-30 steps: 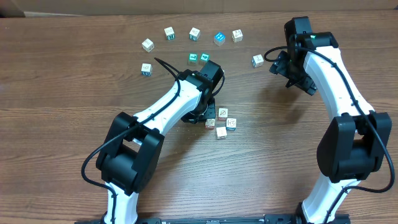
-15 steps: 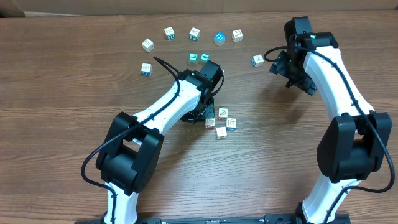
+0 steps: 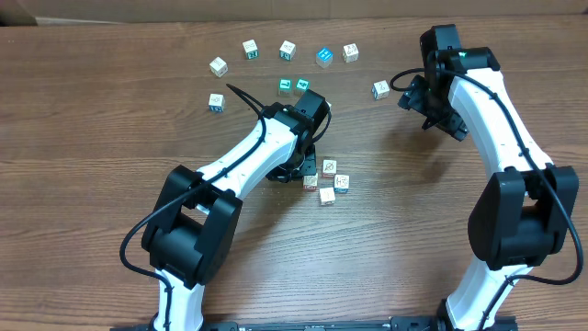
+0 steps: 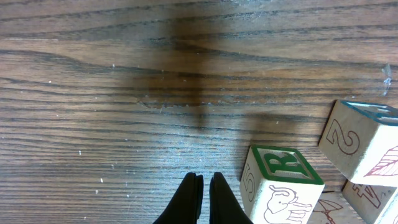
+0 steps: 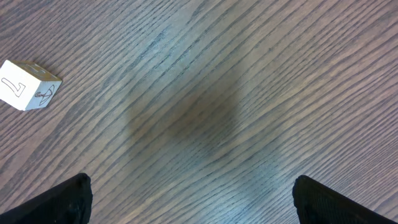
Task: Form a circle
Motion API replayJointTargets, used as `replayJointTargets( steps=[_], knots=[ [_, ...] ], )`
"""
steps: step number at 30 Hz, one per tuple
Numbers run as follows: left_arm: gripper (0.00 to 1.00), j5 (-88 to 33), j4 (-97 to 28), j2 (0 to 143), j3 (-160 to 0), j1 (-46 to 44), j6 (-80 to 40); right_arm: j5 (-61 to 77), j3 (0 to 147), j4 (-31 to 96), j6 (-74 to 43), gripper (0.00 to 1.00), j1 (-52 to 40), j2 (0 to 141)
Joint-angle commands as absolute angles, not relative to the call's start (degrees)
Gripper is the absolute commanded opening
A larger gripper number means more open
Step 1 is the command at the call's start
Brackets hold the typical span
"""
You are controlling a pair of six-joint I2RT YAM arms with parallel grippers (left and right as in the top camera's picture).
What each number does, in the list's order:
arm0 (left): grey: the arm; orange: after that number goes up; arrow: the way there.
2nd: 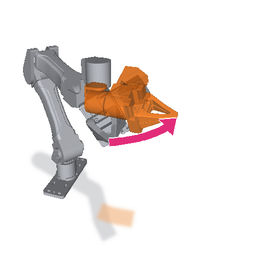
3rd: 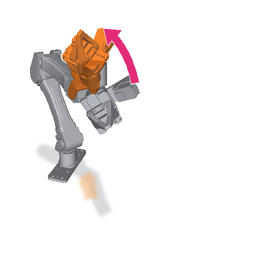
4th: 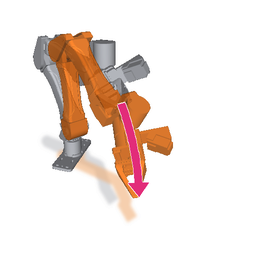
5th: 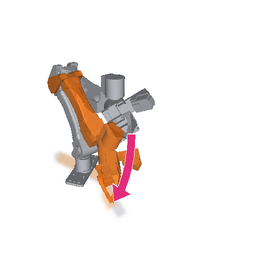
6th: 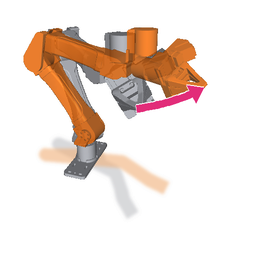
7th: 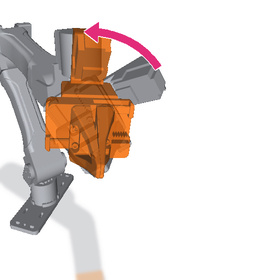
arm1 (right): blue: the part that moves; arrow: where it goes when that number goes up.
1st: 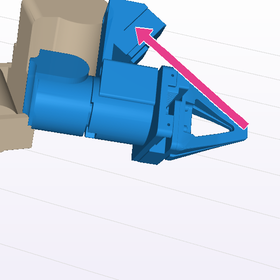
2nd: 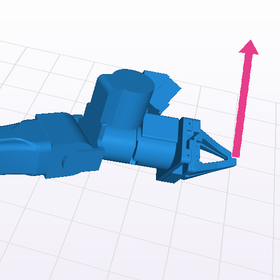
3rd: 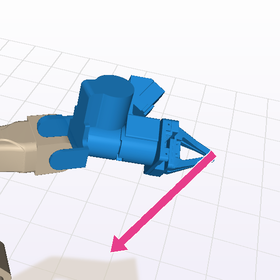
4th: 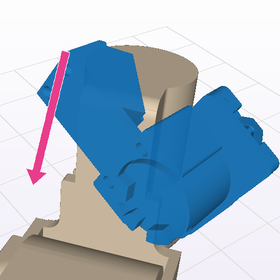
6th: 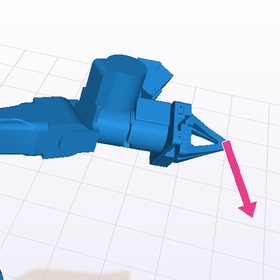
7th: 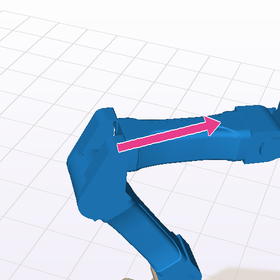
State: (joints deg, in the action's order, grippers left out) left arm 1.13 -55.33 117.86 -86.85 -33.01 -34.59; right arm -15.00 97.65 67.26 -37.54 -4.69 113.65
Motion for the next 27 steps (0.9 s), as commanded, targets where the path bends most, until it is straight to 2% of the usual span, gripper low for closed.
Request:
replayJointTargets(
  steps=[1, 16, 27],
  knots=[
    [0.04, 2.1, -55.3, 116.9, -86.3, -33.5, -34.3, -15.4, 98.7, 67.1, -37.7, 1.0, -4.8, 112.0],
    [0.04, 2.1, -54.9, 116.9, -86.2, -33.5, -34.3, -15.4, 98.7, 67.1, -37.7, 1.0, -4.8, 112.0],
    [0.04, 1.8, -49.6, 116.9, -83.0, -33.5, -34.3, -15.4, 98.7, 67.1, -37.7, 1.0, -4.8, 112.0]
  ],
)
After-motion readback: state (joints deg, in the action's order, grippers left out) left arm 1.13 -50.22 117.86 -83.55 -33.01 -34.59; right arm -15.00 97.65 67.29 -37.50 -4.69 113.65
